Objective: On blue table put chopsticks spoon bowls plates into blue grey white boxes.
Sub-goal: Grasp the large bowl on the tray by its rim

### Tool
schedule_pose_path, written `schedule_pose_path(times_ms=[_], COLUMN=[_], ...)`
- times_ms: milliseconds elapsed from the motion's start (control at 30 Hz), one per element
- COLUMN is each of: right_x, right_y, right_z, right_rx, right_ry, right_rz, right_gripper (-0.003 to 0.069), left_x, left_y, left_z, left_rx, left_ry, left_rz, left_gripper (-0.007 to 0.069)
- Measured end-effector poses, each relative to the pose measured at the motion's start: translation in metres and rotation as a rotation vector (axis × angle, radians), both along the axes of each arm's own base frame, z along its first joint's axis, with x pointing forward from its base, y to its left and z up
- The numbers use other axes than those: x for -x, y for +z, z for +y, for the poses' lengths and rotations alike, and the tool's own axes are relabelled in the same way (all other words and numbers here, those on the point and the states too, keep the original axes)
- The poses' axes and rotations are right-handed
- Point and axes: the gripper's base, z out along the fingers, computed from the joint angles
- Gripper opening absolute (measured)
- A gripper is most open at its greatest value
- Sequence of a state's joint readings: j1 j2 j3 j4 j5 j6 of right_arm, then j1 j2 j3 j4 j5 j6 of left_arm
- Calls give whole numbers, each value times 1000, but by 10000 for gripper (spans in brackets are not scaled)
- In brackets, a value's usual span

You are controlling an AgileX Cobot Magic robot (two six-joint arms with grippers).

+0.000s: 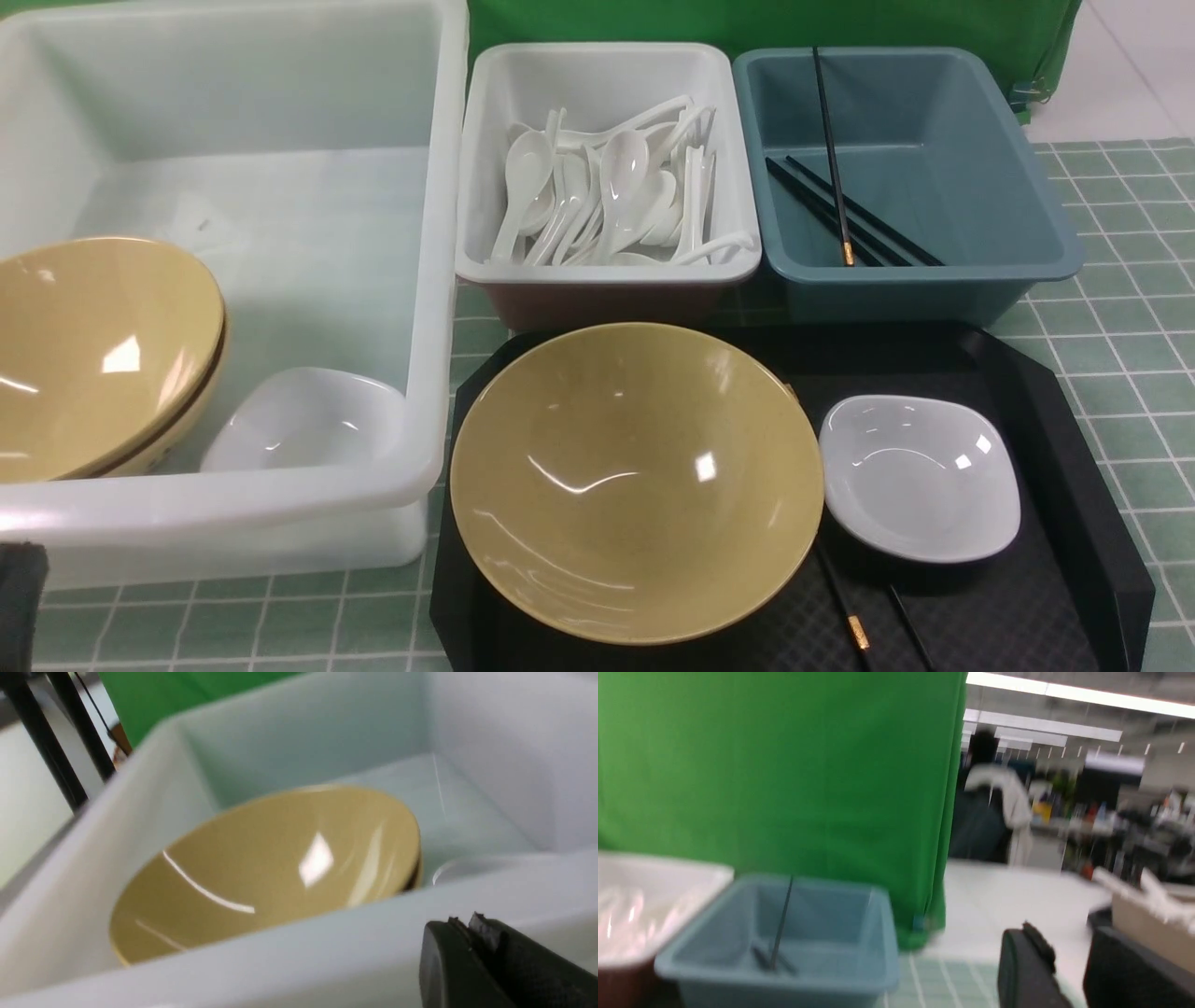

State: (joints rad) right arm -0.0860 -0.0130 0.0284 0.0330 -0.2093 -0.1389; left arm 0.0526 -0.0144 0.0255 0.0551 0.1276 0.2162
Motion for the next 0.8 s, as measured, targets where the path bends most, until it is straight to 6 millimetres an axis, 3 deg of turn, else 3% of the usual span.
schedule_pose_path(times_ms=[200, 333, 367, 400, 433, 467, 667, 733, 800], right_x=[2, 4, 4, 5, 5, 5, 6, 7, 8], right_y=[6, 10, 10, 12, 13, 13, 18, 23, 43], right_z=[0, 0, 0, 0, 0, 0, 0, 0, 1], right_rx=[-36, -381, -401, -521, -541, -589, -592, -569, -473], right_ry=[12, 135, 143, 193, 201, 222, 230, 218, 171], right_rz=[-74, -153, -157, -192, -196, -209, -225, -208, -144], right_gripper=[237, 237, 237, 237, 237, 237, 233, 223, 178], left_x=[0, 1, 1, 2, 2, 5, 20, 22, 28], left_y=[9, 17, 17, 26, 26, 35, 63, 68, 96], left_z=[0, -1, -1, -2, -2, -3, -6, -6, -7], left_rx=[-29, -66, -64, -35, -30, 23, 293, 347, 434], left_ry=[-5, -10, -10, -19, -19, -36, -166, -189, -221], left_rz=[-95, -182, -182, -287, -287, -398, -741, -756, -744], left_gripper=[4, 4, 4, 4, 4, 4, 4, 4, 4])
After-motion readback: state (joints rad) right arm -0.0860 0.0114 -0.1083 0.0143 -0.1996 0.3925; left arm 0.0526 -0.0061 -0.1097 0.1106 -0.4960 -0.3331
